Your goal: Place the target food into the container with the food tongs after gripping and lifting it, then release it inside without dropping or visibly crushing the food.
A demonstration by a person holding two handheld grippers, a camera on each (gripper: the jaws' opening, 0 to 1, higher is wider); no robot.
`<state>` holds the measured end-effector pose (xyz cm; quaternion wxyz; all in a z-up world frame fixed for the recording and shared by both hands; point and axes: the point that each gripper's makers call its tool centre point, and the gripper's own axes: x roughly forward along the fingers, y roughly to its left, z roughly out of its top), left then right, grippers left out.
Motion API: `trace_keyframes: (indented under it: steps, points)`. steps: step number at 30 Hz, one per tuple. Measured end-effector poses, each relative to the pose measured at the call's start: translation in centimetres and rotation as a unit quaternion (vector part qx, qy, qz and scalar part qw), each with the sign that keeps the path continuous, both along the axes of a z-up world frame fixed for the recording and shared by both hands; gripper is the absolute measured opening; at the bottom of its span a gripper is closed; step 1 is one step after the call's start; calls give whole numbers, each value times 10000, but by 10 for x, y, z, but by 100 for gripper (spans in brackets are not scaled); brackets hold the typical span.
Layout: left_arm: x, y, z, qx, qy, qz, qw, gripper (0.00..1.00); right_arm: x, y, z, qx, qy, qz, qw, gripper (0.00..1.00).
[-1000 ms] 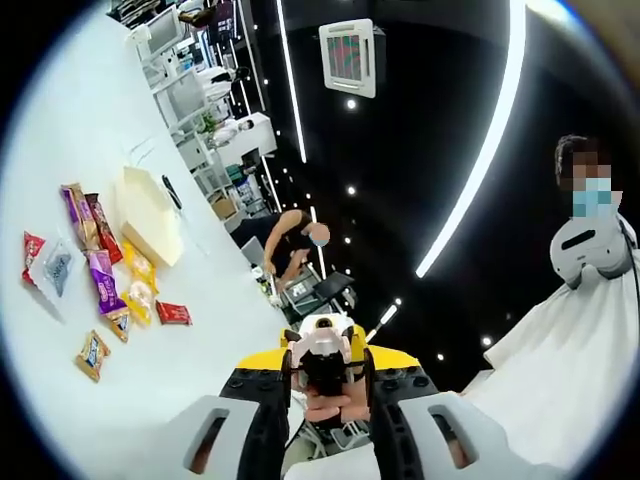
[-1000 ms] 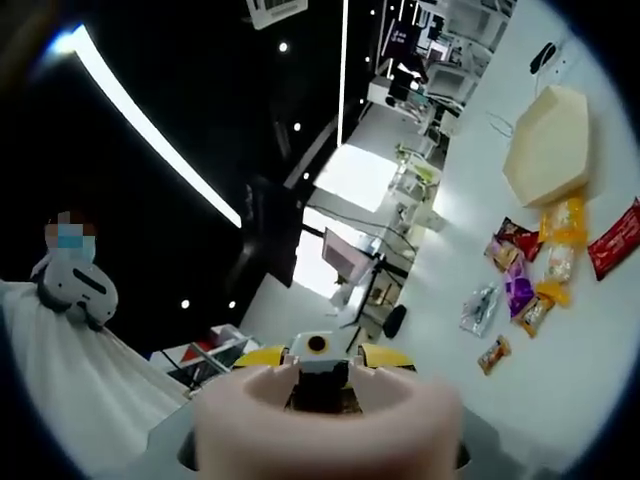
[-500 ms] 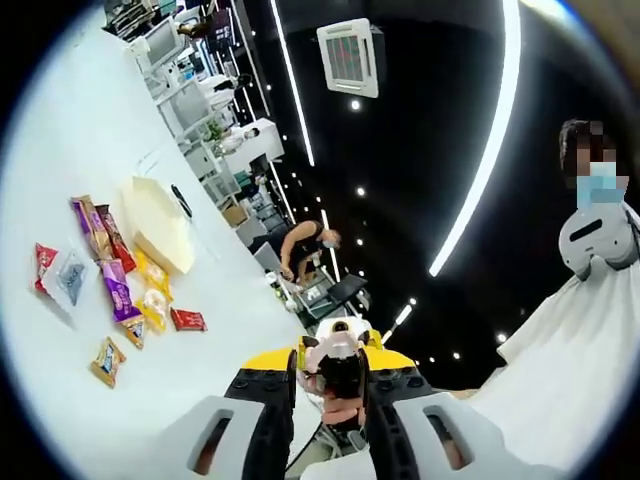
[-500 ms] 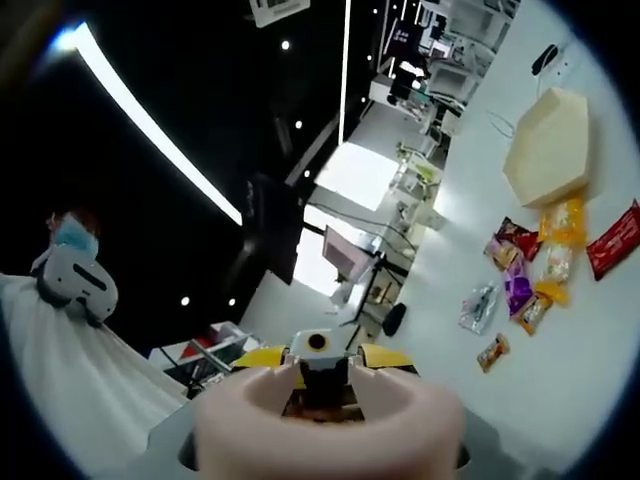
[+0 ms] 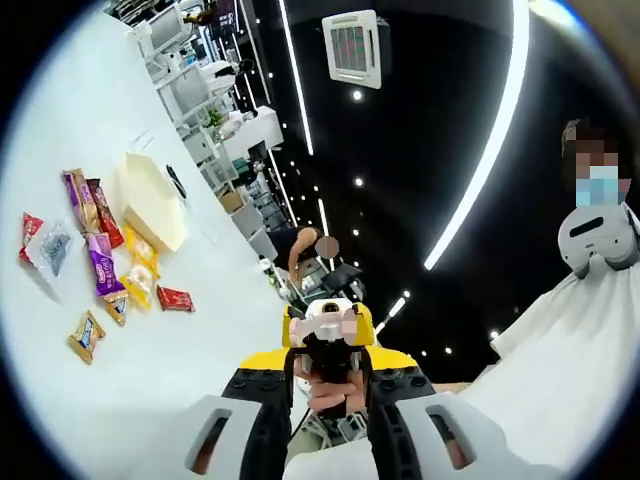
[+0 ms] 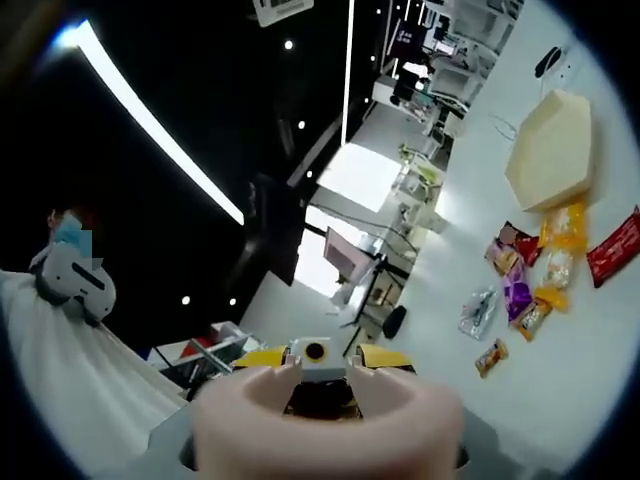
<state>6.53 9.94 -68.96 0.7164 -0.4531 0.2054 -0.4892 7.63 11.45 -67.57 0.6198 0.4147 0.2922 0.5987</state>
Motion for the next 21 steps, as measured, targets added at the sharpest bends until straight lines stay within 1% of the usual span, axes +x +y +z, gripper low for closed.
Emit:
trace_keyframes:
  steps: [2, 3, 4, 5, 9, 10, 11, 12, 13, 15, 18, 19, 20, 21]
  points:
    - [0, 6, 0, -127, 44, 154, 9998, 24, 3, -2, 0, 16, 4, -59, 10000, 26]
    - [1, 10, 1, -212, 77, 243, 9995, 24, 12, -11, 2, 83, 35, -231, 9997, 26]
    - [3, 20, 2, -314, 158, 383, 9986, 23, 11, -13, 1, 63, 15, -221, 9997, 26]
    - [3, 22, 2, -338, 162, 413, 9984, 23, 10, -13, 1, 50, -2, -219, 9997, 26]
    - [6, 21, 2, -298, 149, 441, 9985, 24, 7, -10, 1, 15, -61, -148, 9999, 26]
    - [6, 17, 3, -274, 130, 408, 9987, 24, 2, -6, -1, -68, -120, -36, 9999, 26]
    - [10, 19, -1, -136, 89, 553, 9983, 23, 3, -7, -1, -83, -192, -125, 9997, 26]
    - [8, 19, 2, -202, 75, 490, 9986, 24, 2, -9, -1, -76, -162, -73, 9998, 26]
    - [9, 17, 2, -282, 167, 448, 9985, 23, 4, -9, -1, -82, -163, -151, 9997, 26]
    - [9, 17, 1, -201, 113, 472, 9986, 24, 3, -9, -1, -179, -317, -138, 9992, 26]
    - [10, 16, 0, -197, 114, 456, 9987, 24, 5, -9, -2, -188, -306, -140, 9993, 26]
    - [8, 9, 2, -228, 151, 311, 9991, 25, -7, -6, -4, -262, -199, 175, 9993, 26]
    - [2, 0, 1, -62, -66, 59, 9999, 25, -6, 2, -7, -347, -565, 117, 9977, 25]
    - [-3, -5, -3, 66, 72, -83, 9999, 27, -6, 6, -2, -303, -408, 109, 9986, 25]
